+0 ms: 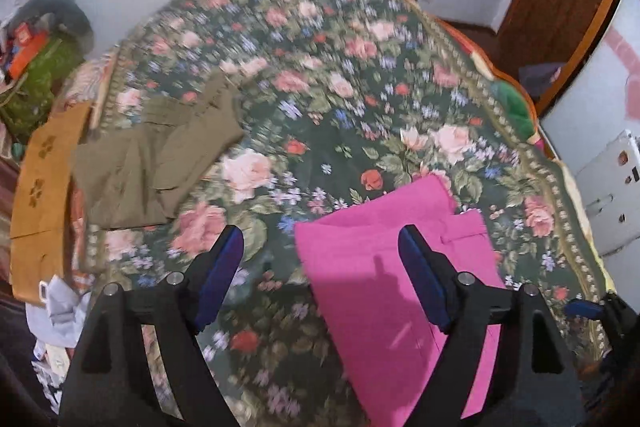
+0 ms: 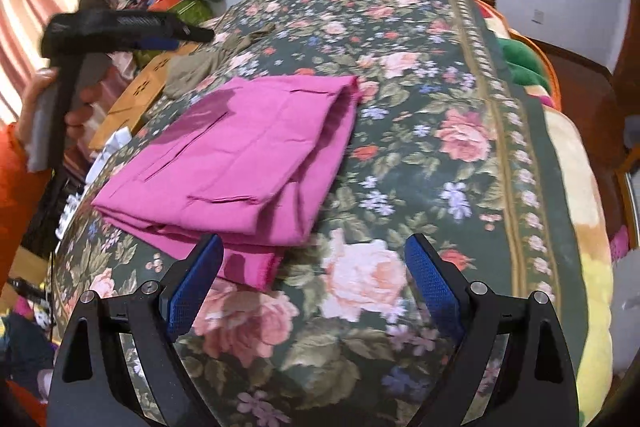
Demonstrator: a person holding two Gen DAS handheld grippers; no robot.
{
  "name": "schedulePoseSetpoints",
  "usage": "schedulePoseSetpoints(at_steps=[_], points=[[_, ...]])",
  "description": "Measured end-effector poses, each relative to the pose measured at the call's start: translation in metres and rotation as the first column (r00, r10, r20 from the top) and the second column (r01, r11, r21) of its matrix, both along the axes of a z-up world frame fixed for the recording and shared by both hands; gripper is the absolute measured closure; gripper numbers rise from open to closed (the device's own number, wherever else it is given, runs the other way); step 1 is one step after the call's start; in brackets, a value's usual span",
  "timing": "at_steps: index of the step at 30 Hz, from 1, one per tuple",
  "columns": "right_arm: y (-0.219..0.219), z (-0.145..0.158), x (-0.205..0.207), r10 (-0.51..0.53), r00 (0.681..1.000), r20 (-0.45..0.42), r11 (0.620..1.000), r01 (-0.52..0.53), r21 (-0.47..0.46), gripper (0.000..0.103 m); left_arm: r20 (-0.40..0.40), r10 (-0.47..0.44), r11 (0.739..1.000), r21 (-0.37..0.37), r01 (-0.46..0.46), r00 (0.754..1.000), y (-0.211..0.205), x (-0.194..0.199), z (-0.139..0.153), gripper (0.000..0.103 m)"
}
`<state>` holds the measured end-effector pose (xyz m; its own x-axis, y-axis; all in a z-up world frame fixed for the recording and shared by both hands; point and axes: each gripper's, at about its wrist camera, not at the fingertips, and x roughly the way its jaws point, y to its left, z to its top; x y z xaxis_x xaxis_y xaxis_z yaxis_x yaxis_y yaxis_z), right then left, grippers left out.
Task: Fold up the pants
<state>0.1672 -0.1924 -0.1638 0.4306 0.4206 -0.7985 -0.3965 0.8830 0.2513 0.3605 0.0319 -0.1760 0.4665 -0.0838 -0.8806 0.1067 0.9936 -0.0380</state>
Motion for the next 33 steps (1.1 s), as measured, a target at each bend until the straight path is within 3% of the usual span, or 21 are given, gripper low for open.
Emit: schedulePoseSetpoints(at_steps=[4,9,11,17,24,33], points=[[-0.012,0.002,0.002,-0.049,0.999,-0.004,0.999,0.049,0.009,0.013,-0.095,0.003,1.0,0.028,0.0,0.996,-0.011,0.028,-0.039,0.024],[-0.02,0.0,0.004,-0.089,0.996,-0.003,0.996,0.089,-0.005,0.013,-0.183,0.007,0.986,0.165,0.024,0.983,-0.02,0.046,-0.086,0.021],[-0.023,-0.002,0.005,-0.097,0.995,-0.006,0.995,0.097,-0.007,0.013,-0.165,0.006,0.979,0.201,0.027,0.986,-0.017,0.043,-0.092,0.009],[-0.027,-0.003,0.008,-0.111,0.994,-0.001,0.994,0.111,-0.012,0.013,-0.108,-0.036,0.953,0.297,0.066,0.994,0.0,0.009,-0.09,0.005],[-0.026,0.007,0.007,-0.122,0.992,0.029,0.993,0.122,0.009,0.013,-0.136,0.027,0.977,0.212,0.002,0.99,0.044,-0.036,-0.076,0.005],[-0.002,0.018,0.003,-0.07,0.995,0.075,0.997,0.069,0.019,0.013,-0.084,0.075,0.988,0.14,-0.063,0.994,0.071,-0.118,-0.055,0.005]])
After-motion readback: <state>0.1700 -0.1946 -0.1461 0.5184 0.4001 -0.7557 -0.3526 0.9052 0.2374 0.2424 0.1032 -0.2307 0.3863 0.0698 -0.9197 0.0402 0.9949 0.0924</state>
